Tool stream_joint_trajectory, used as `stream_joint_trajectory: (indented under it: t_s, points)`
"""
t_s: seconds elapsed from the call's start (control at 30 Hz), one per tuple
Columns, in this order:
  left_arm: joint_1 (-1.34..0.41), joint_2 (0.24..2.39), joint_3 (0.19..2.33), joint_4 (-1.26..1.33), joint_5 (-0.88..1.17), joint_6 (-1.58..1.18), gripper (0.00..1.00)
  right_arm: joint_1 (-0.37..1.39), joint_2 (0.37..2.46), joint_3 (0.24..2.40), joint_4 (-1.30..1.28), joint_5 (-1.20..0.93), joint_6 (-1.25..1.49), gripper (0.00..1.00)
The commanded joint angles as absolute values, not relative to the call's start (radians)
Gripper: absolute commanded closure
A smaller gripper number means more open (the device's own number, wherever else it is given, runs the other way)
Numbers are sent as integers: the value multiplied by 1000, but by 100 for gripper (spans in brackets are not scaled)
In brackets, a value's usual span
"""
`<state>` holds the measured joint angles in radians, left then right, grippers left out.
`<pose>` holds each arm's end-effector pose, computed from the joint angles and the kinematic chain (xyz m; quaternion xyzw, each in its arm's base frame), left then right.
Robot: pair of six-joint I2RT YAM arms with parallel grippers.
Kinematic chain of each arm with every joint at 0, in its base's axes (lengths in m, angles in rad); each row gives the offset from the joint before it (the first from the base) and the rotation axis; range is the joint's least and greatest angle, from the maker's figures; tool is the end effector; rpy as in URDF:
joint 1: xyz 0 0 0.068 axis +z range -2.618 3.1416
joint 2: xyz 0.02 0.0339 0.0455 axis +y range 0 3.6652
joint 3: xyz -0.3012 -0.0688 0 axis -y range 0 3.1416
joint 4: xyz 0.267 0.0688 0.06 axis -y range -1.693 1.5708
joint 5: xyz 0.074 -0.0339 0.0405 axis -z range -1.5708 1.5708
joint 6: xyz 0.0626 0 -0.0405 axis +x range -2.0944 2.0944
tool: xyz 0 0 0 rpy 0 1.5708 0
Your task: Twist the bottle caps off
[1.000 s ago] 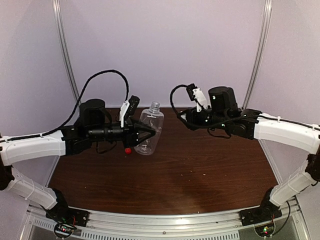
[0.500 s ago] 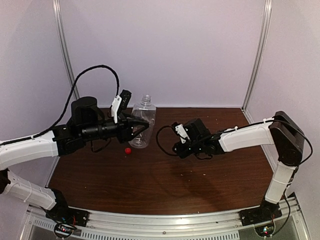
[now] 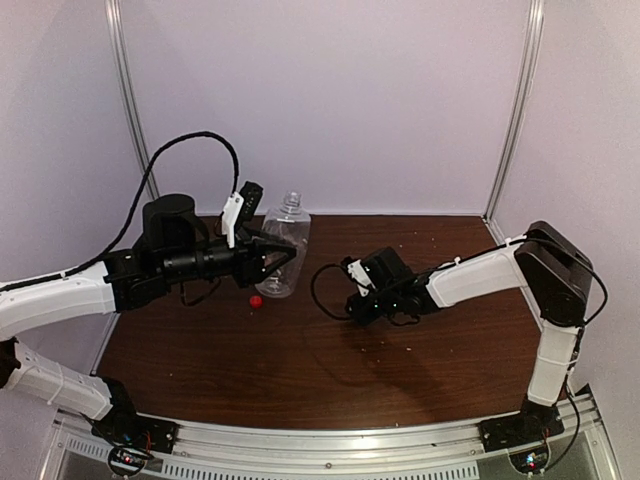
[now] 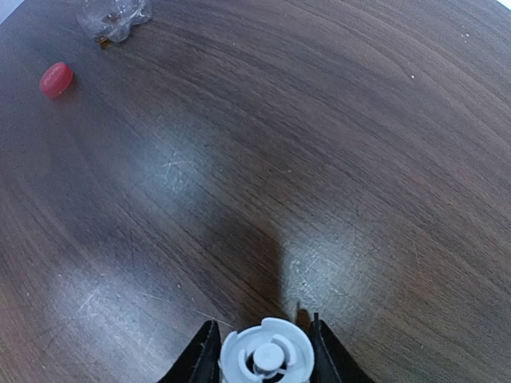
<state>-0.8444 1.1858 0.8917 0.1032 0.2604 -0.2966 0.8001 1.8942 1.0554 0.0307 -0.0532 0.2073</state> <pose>0.1951 -0.2438 0.3472 0.2864 0.7139 -0.4251 0.4771 0.2993 0.3130 0.1419 -0.2805 0.8845 0.2012 0.3139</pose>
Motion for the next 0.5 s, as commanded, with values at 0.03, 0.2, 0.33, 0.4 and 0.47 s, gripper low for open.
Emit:
stream_joint_trajectory:
  t_s: [0.03, 0.2, 0.33, 0.4, 0.47]
  points:
    - [-847, 1180, 886, 145, 251, -280, 71, 791, 1843, 1020, 15, -69, 198, 59]
    - [-847, 1177, 887, 143, 249, -278, 71, 784, 1781, 995, 7, -81, 206, 54]
    - [-847, 1180, 885, 143, 250, -277, 71, 782, 1695, 984, -31, -103, 213, 43]
    - [-847, 1179, 884, 143, 250, -276, 71, 780, 1642, 981, -36, -128, 218, 35]
    - [-847, 1181, 881, 146, 253, -278, 71, 780, 1587, 981, -40, -168, 226, 26]
